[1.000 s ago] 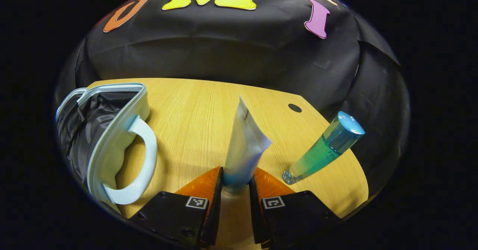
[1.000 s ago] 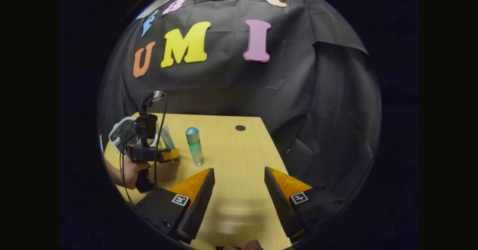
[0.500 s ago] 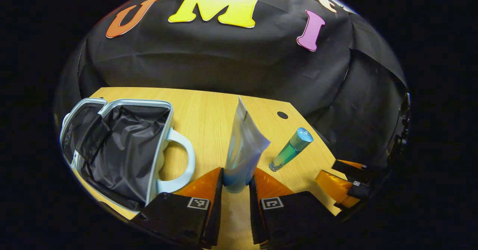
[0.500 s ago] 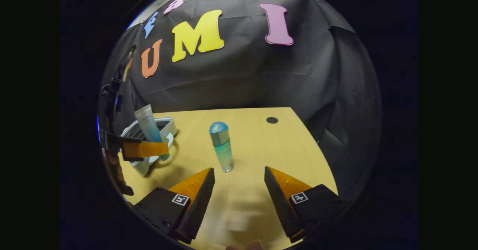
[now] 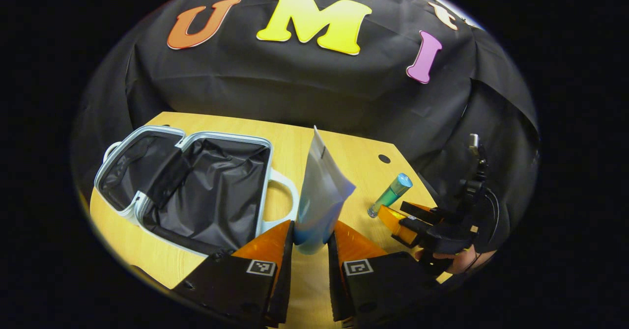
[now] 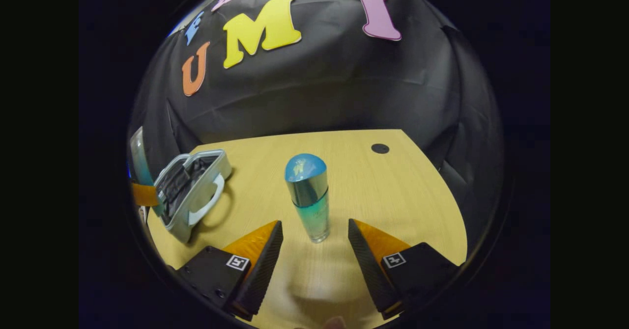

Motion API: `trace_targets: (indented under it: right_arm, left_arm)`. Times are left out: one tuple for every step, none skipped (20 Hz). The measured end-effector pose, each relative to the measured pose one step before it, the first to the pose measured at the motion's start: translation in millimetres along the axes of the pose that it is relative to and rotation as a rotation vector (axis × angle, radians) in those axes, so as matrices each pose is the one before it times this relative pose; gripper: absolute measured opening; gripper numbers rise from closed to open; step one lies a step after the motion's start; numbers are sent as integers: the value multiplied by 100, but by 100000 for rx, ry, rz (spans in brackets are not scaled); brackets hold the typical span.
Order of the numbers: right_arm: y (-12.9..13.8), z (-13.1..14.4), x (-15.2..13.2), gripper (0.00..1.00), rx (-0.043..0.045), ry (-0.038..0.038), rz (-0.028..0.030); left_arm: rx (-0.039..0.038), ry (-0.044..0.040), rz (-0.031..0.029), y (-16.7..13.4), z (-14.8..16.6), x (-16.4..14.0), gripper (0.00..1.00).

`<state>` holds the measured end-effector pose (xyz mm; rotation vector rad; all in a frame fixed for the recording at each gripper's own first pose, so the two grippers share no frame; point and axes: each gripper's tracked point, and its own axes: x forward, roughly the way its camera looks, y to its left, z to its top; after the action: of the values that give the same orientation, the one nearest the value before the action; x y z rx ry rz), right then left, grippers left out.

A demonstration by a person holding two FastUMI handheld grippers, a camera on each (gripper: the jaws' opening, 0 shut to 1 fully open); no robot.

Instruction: First open the suitcase, pack the skin care products into it, and then close the suitcase.

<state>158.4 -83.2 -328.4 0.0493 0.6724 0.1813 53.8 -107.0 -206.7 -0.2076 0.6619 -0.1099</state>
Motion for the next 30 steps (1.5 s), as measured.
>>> trace_targets:
  right_arm:
    - [264, 78, 479, 78, 12, -17, -12]
    - [294, -48, 406, 80, 136, 200, 332]
    - [237, -20, 342, 79, 136, 387, 191]
    - [182, -60, 376, 75, 115, 326, 42]
    - [-94, 31, 503, 70, -71, 230, -1246]
    - [-21, 228, 338, 66, 573, -308, -340]
    - [16, 151, 298, 63, 454, 56, -347]
    - [-136, -23, 269, 63, 42, 13, -609]
    - [-422, 178, 169, 63, -641, -35, -1623]
    - [-490, 10, 420, 59, -486, 171, -1903]
    - [-108, 329, -236, 50, -21, -283, -659]
    - [-159, -210, 252, 40, -196, 572, -175]
    - [-235, 84, -114, 39, -290, -165, -766]
    - [-397, 24, 24, 39, -689, -145, -1043]
    - [-211, -82, -207, 32, -120, 149, -76]
    - [-146, -103, -339, 36, 552, 281, 26]
    - [-168, 69, -439, 31, 730, -92, 456]
    - [-175, 185, -671, 34, 177, -699, 323]
    - [-224, 176, -599, 34, -392, -454, 240]
    - [-196, 184, -734, 31, 153, -301, 536]
    - [-38, 301, -910, 34, 627, -12, 984]
    - [-102, 253, -899, 35, 711, -81, 646]
    - [-141, 478, -1013, 34, 1042, -420, 730]
    - [-190, 549, -1106, 34, 1092, -524, 543]
    - [-290, 566, -1099, 34, 1245, -611, -155]
    - [-179, 589, -891, 34, 1730, -890, -37]
    - [-379, 747, -1399, 34, 1936, -810, -73]
    - [-497, 734, -1449, 34, 1716, -874, -413]
    - [-488, 657, -1279, 34, 1516, -952, -564]
    - [-624, 514, -1274, 34, 1250, -1075, -744]
  left_arm:
    - [-792, 521, 909, 667, -73, -229, 36]
    - [-659, 358, 1160, 724, 6, -93, 36]
    - [-1103, 179, 1317, 705, -6, -246, 36]
    - [-1459, 237, 1147, 642, 0, -253, 36]
    - [-1527, 248, 1021, 776, 0, -149, 36]
    - [-1396, 277, 1066, 691, 50, -21, 36]
    - [-1011, 204, 974, 707, 145, -88, 36]
    - [-553, 93, 1079, 687, 125, -156, 36]
    - [-298, -73, 1147, 879, 141, -50, 36]
    - [-509, 185, 1083, 832, 160, -15, 36]
    - [-517, 215, 1120, 936, 186, 20, 32]
    - [-454, 424, 1006, 903, 207, 81, 36]
    - [-318, 235, 501, 780, 287, 42, 36]
    - [152, 290, 773, 885, 186, 282, 36]
    - [560, 609, 313, 786, 190, 307, 36]
    - [602, 1214, 486, 962, -54, 300, 36]
    - [859, 1703, 398, 957, -26, 311, 36]
    - [774, 1527, 600, 1070, 85, 529, 36]
    - [740, 1488, 67, 795, 89, 460, 36]
    - [584, 2157, -234, 562, 71, 530, 36]
    - [552, 2154, -549, 594, -63, 678, 36]
    - [660, 2758, -752, 340, 34, 688, 36]
    - [488, 2738, -847, 363, -41, 728, 36]
    - [-170, 2790, -1177, 352, 51, 703, 36]
    - [-524, 3164, -957, 301, 15, 710, 36]
    - [-1120, 3849, -1657, 355, -293, 956, 36]
    - [-1174, 4551, -1006, 367, -372, 778, 36]
    - [-451, 5704, -421, 549, -528, 873, 36]
    - [363, 4944, 620, 615, -432, 718, 36]
    - [635, 3826, 705, 506, -224, 685, 36]
